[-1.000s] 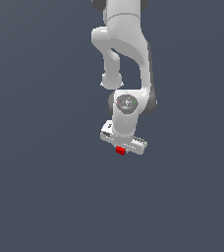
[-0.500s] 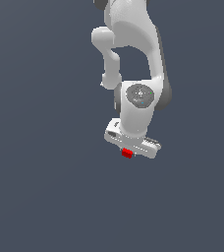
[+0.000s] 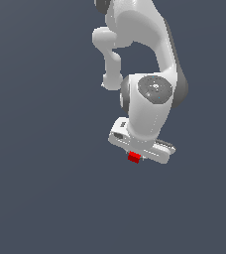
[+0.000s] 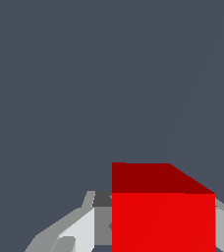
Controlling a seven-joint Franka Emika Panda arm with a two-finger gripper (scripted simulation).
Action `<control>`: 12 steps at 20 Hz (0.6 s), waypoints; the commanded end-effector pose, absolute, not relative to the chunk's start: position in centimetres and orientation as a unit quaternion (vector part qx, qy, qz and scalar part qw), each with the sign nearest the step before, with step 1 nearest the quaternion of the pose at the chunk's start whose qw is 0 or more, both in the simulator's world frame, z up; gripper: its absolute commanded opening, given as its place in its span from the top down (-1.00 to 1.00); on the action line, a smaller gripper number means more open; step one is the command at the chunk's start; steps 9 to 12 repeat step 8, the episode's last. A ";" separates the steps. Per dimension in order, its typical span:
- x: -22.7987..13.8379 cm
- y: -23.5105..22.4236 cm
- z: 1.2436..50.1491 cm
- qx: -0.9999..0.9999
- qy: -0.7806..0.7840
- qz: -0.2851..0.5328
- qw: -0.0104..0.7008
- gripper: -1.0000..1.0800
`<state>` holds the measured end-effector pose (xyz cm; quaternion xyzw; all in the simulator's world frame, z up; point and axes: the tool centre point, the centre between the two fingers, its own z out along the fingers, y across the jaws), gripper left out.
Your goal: Pick up the red cube and move it to a goal position.
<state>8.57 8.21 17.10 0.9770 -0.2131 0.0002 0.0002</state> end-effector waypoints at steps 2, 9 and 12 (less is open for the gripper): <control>9.2 8.5 17.8 0.977 -0.213 0.000 0.000 1.00; 9.5 8.6 18.2 0.977 -0.213 0.000 0.000 1.00; 9.5 8.6 18.2 0.977 -0.213 0.000 0.000 1.00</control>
